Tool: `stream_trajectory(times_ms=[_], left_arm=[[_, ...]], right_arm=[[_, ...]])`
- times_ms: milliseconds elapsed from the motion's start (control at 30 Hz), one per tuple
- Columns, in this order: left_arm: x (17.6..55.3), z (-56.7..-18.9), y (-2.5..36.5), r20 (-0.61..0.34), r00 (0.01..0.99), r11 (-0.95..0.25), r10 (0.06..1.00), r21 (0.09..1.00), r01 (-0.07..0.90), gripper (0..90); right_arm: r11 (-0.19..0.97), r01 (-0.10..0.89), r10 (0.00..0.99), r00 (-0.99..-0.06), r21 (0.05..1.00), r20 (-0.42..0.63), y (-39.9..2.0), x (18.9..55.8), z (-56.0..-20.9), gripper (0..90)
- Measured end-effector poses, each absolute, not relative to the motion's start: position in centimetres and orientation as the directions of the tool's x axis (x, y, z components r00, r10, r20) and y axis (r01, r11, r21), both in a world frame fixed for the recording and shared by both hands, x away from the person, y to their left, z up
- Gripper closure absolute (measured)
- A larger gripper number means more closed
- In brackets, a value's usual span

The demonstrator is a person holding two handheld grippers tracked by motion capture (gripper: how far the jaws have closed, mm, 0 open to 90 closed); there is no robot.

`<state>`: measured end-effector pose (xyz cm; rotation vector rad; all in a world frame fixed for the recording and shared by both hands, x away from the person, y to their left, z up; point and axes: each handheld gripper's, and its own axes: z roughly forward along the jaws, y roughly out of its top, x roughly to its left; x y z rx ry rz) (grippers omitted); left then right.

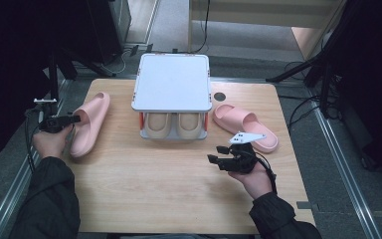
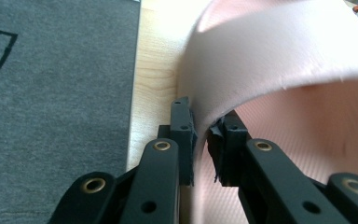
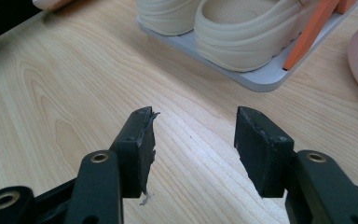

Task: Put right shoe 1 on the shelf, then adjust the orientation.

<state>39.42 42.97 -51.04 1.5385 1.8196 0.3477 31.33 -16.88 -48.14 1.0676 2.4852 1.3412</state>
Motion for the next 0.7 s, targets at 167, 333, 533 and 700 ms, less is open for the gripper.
stream_trajectory(times_ms=[167, 333, 533, 700], left_arm=[[39.6, -50.9, 42.8, -0.377, -0.025, 0.263, 0.926, 0.598, 0.757, 83.3], [39.7, -50.3, 42.2, -0.400, -0.023, 0.274, 0.916, 0.584, 0.764, 83.6], [40.1, -49.3, 40.7, -0.397, -0.010, 0.262, 0.918, 0.586, 0.767, 83.3], [40.9, -48.0, 39.8, -0.389, 0.006, 0.239, 0.921, 0.577, 0.781, 83.1]], right_arm=[[0.362, 0.520, 0.632, -0.747, 0.773, 0.206, -16.8, 31.4, -48.1, 48.2], [0.365, 0.519, 0.630, -0.749, 0.773, 0.205, -16.8, 31.4, -48.2, 48.1], [0.367, 0.513, 0.621, -0.756, 0.776, 0.206, -16.4, 31.4, -48.1, 48.0], [0.375, 0.507, 0.614, -0.763, 0.776, 0.202, -16.0, 31.3, -48.1, 47.8]])
